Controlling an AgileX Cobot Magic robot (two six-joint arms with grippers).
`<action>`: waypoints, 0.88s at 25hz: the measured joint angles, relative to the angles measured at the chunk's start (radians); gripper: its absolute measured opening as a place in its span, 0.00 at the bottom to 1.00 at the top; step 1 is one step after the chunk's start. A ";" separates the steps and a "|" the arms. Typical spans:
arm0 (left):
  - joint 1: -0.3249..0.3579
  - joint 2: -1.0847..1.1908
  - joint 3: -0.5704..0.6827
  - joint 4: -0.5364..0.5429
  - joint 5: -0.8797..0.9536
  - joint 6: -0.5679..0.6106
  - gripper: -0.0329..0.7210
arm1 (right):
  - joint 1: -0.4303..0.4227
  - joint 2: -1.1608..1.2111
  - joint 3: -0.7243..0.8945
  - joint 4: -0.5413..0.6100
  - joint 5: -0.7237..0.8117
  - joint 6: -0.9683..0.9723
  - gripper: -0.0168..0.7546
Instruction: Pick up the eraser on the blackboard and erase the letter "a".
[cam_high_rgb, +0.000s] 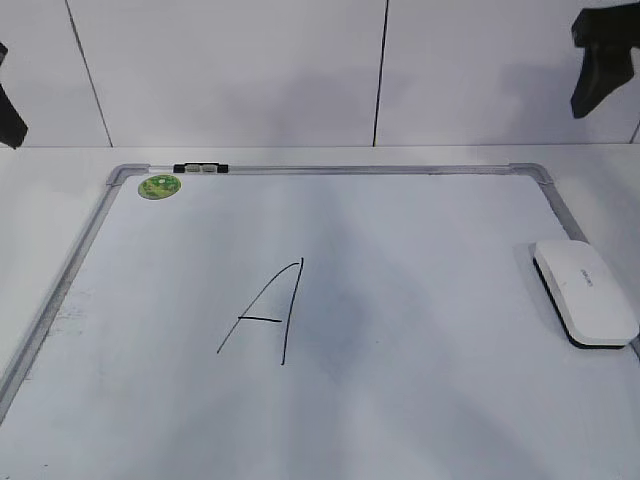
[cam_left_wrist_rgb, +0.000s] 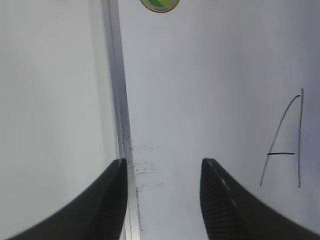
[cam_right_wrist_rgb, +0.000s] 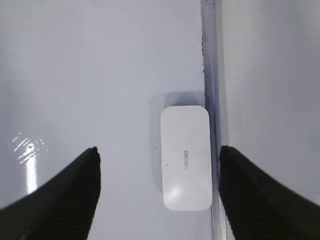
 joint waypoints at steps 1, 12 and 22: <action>0.000 -0.018 0.000 -0.010 0.006 0.000 0.52 | 0.000 -0.028 0.000 0.001 0.002 0.000 0.75; 0.000 -0.199 0.000 -0.056 0.073 0.000 0.52 | 0.000 -0.358 0.000 0.027 0.022 -0.003 0.70; 0.000 -0.502 0.000 -0.019 0.114 0.000 0.52 | 0.025 -0.658 0.143 0.043 0.032 -0.009 0.70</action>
